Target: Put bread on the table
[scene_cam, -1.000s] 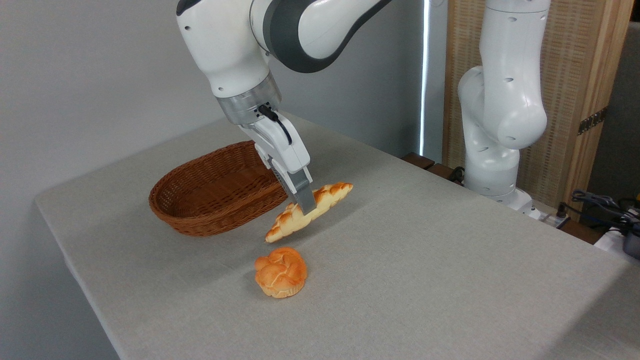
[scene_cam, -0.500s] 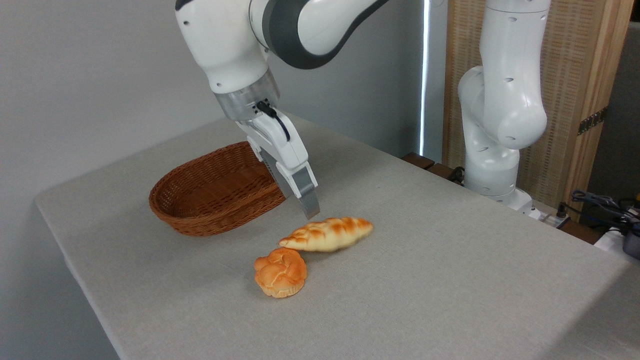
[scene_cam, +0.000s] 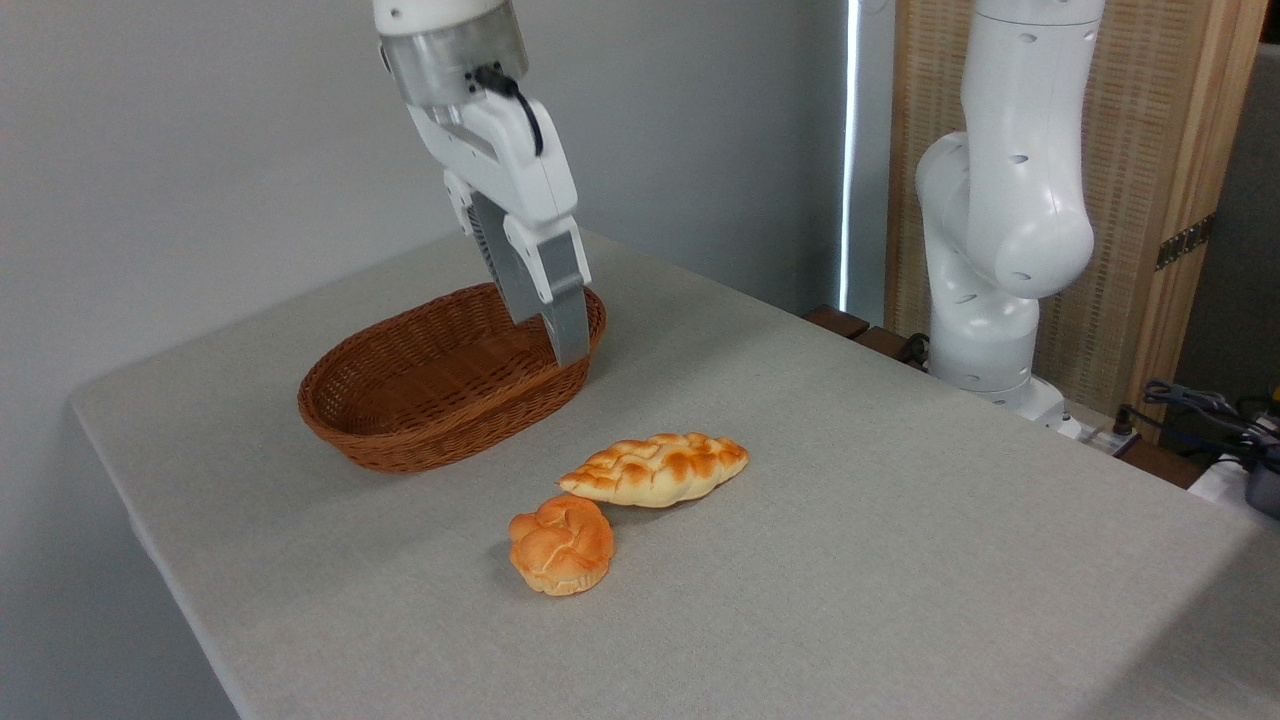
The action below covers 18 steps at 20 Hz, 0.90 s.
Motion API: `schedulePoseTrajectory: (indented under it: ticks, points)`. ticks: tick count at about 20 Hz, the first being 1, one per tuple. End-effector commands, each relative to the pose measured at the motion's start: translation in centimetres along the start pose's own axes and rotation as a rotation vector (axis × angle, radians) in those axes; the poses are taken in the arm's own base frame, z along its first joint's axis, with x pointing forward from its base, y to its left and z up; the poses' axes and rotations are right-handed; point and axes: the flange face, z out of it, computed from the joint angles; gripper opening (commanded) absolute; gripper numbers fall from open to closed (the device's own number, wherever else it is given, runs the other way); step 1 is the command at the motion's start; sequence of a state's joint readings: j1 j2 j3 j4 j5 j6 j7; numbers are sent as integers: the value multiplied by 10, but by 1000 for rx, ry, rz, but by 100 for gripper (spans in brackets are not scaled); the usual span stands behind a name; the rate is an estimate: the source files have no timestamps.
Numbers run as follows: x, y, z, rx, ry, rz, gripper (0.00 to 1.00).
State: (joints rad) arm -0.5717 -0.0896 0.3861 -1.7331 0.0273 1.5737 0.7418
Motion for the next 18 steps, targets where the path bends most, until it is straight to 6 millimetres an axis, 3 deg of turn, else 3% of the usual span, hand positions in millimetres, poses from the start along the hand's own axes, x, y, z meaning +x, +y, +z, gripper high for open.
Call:
schedulePoseTrajectory:
  ticks: [1, 6, 18]
  points:
    - [3, -6, -24, 8, 32, -24, 100]
    - [-17, -46, -59, -36, 183, -199, 100]
    - [-10, -51, -31, -38, 132, -153, 100]
